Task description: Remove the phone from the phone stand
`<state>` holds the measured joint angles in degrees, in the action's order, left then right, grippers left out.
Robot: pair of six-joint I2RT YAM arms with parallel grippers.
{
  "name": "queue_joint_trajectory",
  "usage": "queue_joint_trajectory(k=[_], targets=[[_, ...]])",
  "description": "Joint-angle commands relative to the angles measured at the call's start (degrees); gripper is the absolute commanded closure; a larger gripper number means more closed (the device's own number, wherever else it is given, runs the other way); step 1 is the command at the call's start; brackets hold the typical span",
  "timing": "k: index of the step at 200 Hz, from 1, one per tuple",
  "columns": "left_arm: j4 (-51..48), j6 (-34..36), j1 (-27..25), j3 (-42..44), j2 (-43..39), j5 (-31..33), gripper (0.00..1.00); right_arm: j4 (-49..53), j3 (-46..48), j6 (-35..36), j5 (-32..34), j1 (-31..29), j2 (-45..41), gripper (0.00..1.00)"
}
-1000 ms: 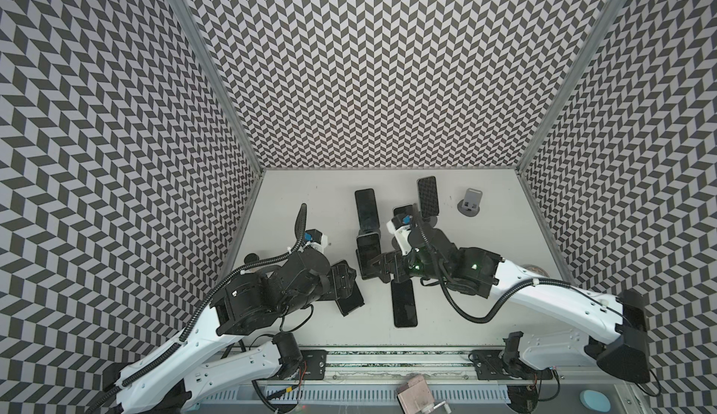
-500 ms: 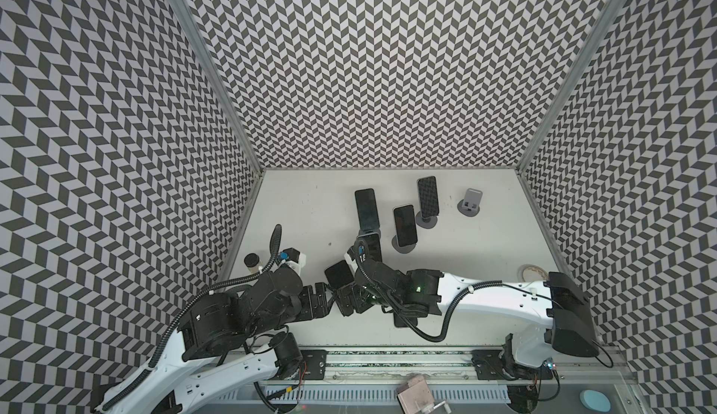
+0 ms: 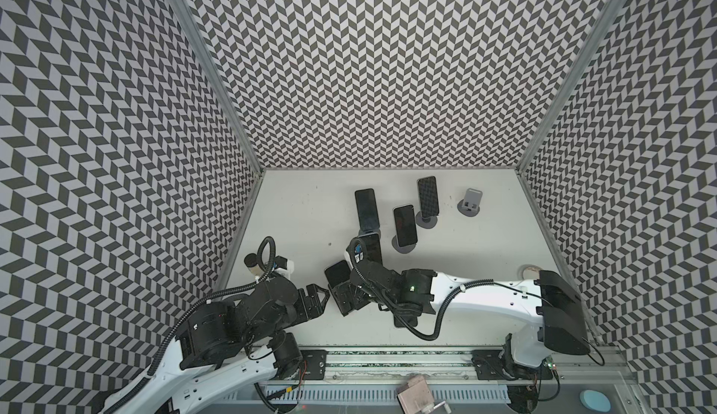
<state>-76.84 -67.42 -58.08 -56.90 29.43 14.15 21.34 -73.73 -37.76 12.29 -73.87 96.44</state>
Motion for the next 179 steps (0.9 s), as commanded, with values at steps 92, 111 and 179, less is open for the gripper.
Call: queue_joint_trajectory(k=[92,111,179], targets=[[-1.0,-8.2,0.2,0.7,-0.2,12.3,0.11,-2.5,-3.2,2.2,3.2,-0.2,4.8,0.0],[-1.0,-8.2,0.2,1.0,-0.3,12.2,0.11,-1.8,-4.0,2.5,2.7,-0.3,5.7,0.0],[-1.0,-7.2,0.2,0.5,-1.2,12.5,0.11,1.2,-6.9,2.7,4.6,-0.3,8.8,0.0]])
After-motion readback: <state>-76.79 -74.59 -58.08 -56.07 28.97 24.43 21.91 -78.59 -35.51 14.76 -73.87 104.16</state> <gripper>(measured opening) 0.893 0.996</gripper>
